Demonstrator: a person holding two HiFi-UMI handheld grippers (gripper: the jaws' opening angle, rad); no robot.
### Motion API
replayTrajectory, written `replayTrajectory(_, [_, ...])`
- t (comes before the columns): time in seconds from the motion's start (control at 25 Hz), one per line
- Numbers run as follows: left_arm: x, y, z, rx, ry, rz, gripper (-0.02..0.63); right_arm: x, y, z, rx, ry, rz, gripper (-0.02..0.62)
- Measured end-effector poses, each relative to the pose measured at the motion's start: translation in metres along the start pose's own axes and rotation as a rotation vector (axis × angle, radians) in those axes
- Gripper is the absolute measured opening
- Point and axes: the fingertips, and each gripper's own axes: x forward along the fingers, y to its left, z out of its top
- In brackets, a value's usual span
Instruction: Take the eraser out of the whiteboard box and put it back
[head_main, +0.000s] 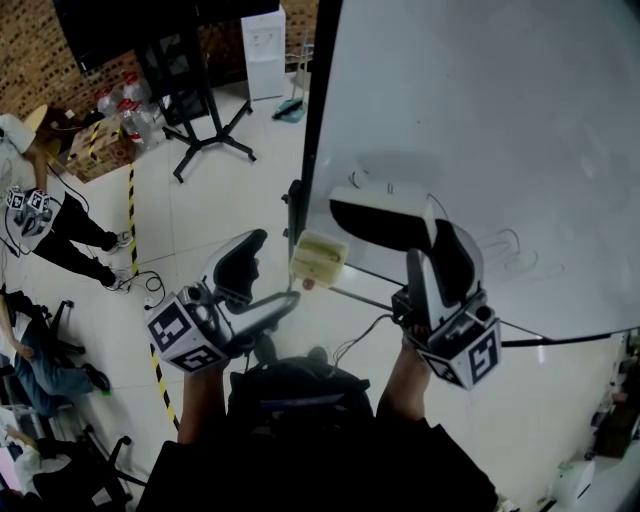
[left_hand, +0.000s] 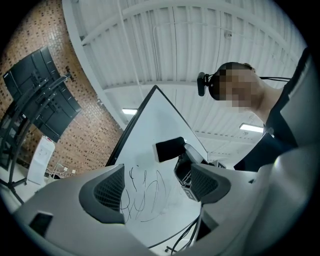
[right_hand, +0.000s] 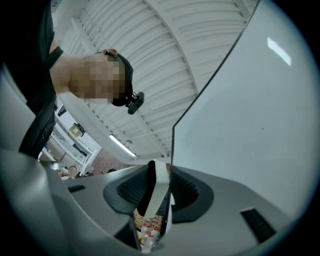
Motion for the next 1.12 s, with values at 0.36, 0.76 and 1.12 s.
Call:
replayTrajectory(0.36, [0.000, 0.000, -0.001, 0.002, 0.003, 0.005, 0.414, -0.001, -0.003, -0.005, -0.047, 0.007, 0.004, 0.153])
replayTrajectory(0.76, [-0.004, 0.007, -0.007, 0.001, 0.008, 0.011, 0.414, -0.003, -0.004, -0.029, 0.000, 0.071, 0.010, 0.153])
replayTrajectory(1.12, [-0.010, 0.013, -0.009, -0.020, 0.007, 0.033, 0.414, -0.006, -0.003, -0.064, -0.001, 0.176, 0.034, 0.153])
